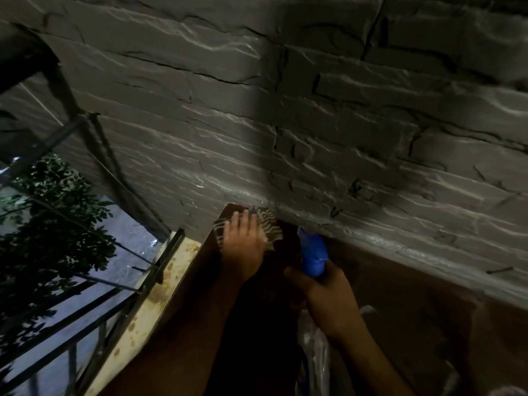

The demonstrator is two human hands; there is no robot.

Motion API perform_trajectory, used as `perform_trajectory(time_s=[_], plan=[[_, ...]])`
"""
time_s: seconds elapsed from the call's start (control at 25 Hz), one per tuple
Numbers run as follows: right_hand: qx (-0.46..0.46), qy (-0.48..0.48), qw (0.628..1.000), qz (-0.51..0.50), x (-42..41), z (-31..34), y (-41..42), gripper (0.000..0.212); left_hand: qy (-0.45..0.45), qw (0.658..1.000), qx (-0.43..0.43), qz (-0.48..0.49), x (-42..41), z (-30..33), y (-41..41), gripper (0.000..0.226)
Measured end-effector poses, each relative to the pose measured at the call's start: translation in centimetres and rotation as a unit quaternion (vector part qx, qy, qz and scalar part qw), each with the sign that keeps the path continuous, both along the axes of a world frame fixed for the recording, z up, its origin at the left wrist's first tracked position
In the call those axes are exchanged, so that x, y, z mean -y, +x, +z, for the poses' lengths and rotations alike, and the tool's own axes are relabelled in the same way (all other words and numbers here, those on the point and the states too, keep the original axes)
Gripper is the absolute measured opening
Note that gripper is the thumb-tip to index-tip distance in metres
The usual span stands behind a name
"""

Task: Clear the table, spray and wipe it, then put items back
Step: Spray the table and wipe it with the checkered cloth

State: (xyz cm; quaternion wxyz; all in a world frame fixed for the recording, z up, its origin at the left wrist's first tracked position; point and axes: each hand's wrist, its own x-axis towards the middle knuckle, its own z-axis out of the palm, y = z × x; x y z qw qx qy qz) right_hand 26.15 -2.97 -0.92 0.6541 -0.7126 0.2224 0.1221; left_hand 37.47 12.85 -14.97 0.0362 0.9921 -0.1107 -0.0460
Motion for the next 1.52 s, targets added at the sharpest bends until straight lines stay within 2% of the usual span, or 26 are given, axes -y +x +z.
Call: perform_trajectory(time_s=[0.12,0.16,0.24,0.28,0.32,0.36,0.44,0.48,0.56,0.6,0.68,0.76,0.8,0.84,0.88,0.92,0.96,1.04,1.08,1.2,1.24,1.36,1.4,1.44,1.48,1.52], plan=[[-0.001,-0.003,1.000,0.013,0.2,0.5,0.3,0.016,-0.012,0.963,-0.037,-0.265,0.3,-0.4,-2.2,0.060],[0.000,-0.005,1.000,0.017,0.2,0.6,0.2,0.017,0.002,0.967,-0.052,-0.250,-1.0,0.2,-0.7,0.059],[0.001,-0.019,1.000,0.023,0.3,0.8,-0.3,0.018,-0.007,0.998,-0.061,0.003,-2.6,0.8,0.4,0.063],[0.001,-0.026,0.999,0.031,0.3,0.9,-0.6,0.018,-0.007,0.997,-0.051,0.065,-2.2,0.7,-0.4,0.064],[0.001,-0.029,0.999,0.038,0.2,1.1,-0.8,0.018,-0.017,0.999,-0.002,0.029,-1.1,0.5,-2.2,0.063],[0.002,-0.032,0.999,0.044,0.1,1.3,-1.0,0.018,-0.034,0.994,-0.021,-0.099,0.5,0.7,-5.0,0.059],[0.008,-0.039,0.998,0.050,-0.2,1.7,-1.3,0.019,0.007,0.949,-0.002,-0.316,-0.4,0.1,-6.1,0.049],[0.009,-0.036,0.998,0.047,-0.3,1.9,-1.6,0.019,-0.015,0.959,-0.030,-0.280,-1.9,0.4,-4.4,0.046],[0.005,-0.013,0.999,0.034,-0.5,2.1,-2.0,0.018,-0.026,0.999,-0.018,-0.019,-3.2,0.8,-2.7,0.056],[0.003,-0.004,1.000,0.029,-0.5,2.3,-2.2,0.018,-0.017,0.999,0.006,0.048,-2.7,0.3,-3.7,0.060],[0.005,0.000,0.999,0.034,-0.4,2.6,-2.5,0.017,-0.029,0.989,-0.017,-0.144,-0.2,0.1,-7.5,0.057],[0.008,-0.007,0.999,0.045,-0.3,2.9,-2.9,0.018,-0.018,0.945,0.002,-0.327,-1.7,0.3,-7.1,0.048],[0.005,-0.003,0.999,0.049,-0.3,2.8,-3.1,0.019,-0.029,0.965,-0.014,-0.259,-3.2,0.6,-5.1,0.051],[0.001,0.007,0.999,0.049,-0.3,2.8,-3.3,0.020,-0.031,0.994,-0.020,-0.106,-4.1,0.9,-4.0,0.057],[-0.002,0.014,0.999,0.048,-0.3,2.8,-3.5,0.021,-0.003,0.999,-0.029,0.019,-4.5,0.7,-4.3,0.059],[-0.004,0.016,0.999,0.050,-0.3,2.8,-3.6,0.022,-0.011,0.998,0.004,0.059,-4.2,0.0,-5.5,0.059],[-0.003,0.011,0.999,0.053,-0.4,2.8,-3.6,0.023,-0.025,0.999,0.024,-0.025,-3.4,-0.6,-7.9,0.058],[0.006,-0.011,0.998,0.064,-0.7,2.9,-3.9,0.020,0.008,0.946,-0.003,-0.325,-4.8,-1.4,-10.0,0.058],[0.011,-0.019,0.998,0.066,-0.9,2.7,-3.9,0.018,-0.009,0.935,-0.020,-0.353,-5.9,-1.0,-8.6,0.061],[0.009,-0.012,0.998,0.068,-1.5,2.3,-4.4,0.017,-0.027,0.999,0.002,-0.017,-5.5,0.2,-6.9,0.065],[0.007,-0.015,0.997,0.072,-1.8,2.2,-4.6,0.018,-0.036,0.999,0.027,-0.004,-3.7,0.2,-9.0,0.064],[0.004,-0.023,0.996,0.082,-2.6,1.8,-4.9,0.017,0.009,0.930,0.014,-0.368,-4.0,-1.0,-12.9,0.052],[0.000,-0.006,0.997,0.077,-2.8,1.8,-5.1,0.017,-0.002,0.942,0.016,-0.335,-5.8,-0.7,-11.1,0.054],[-0.002,0.008,0.997,0.076,-3.0,1.8,-5.3,0.016,-0.044,0.982,0.036,-0.181,-7.2,-0.5,-9.3,0.057],[0.001,0.009,0.997,0.075,-3.1,1.9,-5.4,0.016,-0.045,0.999,0.027,-0.009,-7.4,0.1,-8.5,0.060],[0.003,0.004,0.997,0.077,-3.1,2.0,-5.5,0.016,-0.035,0.996,0.036,0.076,-6.6,0.0,-9.0,0.060]])
